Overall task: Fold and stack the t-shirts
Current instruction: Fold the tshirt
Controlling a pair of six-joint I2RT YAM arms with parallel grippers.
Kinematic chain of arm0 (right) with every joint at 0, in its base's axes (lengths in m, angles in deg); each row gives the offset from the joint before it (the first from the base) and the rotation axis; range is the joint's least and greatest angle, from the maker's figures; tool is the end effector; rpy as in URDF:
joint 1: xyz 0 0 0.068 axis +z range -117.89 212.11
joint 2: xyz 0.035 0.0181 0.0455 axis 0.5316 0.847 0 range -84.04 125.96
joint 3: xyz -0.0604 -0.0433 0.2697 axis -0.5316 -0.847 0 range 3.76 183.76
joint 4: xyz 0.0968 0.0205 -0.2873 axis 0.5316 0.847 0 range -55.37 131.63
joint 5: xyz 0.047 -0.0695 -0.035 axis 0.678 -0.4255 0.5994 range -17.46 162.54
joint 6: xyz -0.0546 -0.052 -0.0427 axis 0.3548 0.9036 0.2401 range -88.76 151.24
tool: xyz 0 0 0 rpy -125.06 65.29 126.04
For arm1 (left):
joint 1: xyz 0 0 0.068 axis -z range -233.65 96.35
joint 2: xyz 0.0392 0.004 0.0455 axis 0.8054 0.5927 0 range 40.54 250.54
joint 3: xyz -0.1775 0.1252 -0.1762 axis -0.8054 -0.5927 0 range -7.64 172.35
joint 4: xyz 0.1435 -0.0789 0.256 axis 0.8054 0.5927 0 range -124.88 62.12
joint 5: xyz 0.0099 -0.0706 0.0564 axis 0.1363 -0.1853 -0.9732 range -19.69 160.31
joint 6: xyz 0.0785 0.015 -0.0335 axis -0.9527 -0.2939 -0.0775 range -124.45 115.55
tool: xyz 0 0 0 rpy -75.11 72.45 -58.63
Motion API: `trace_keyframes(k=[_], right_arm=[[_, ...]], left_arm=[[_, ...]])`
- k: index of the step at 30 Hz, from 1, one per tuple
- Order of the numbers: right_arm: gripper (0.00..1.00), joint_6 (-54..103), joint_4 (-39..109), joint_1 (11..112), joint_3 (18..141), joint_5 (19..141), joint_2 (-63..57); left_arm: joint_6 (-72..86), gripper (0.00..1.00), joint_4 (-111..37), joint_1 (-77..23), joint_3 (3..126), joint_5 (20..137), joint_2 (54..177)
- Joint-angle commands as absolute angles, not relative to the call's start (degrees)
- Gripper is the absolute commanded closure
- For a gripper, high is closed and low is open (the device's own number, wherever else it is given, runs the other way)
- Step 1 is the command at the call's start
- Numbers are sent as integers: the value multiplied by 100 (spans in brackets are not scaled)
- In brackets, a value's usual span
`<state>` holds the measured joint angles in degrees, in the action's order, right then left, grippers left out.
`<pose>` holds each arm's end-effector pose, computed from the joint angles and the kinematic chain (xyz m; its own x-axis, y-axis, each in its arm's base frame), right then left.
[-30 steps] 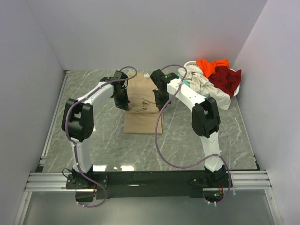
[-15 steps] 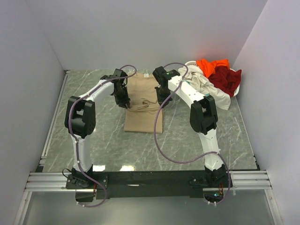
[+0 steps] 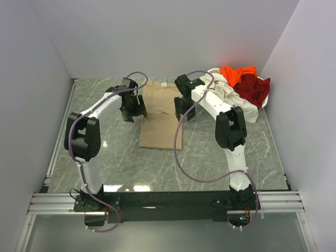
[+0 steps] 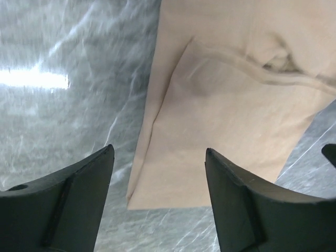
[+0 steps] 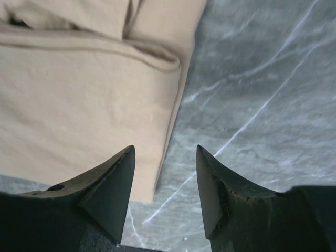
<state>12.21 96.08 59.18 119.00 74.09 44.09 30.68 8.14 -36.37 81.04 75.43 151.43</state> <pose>0.4656 0.2404 0.1756 -0.9610 -0.1252 -0.2466 -0.1567 0.9812 0.1125 0.4474 -0.1462 0.1762 -0.8999 -0.3203 -0.2960 -0.2277 0.9239 -0.3074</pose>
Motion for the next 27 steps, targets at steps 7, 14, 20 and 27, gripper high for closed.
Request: trace_keyframes(k=[7,14,20,27], right_arm=[[46,997,8834,5918,10372,8036,3225],[52,707,8323,6032,9219,8476,2740],[62,566,8121,6217,8638,8617,2547],[67,522,8007,6357,8295,8757,2573]], left_arm=[[3106,28,362,-3625,7102,7813,14407],[3106,34,203,-3625,6496,8006,14135],[3220,36,72,-3625,6100,8129,13968],[3290,37,10,-3625,5889,8182,13862]])
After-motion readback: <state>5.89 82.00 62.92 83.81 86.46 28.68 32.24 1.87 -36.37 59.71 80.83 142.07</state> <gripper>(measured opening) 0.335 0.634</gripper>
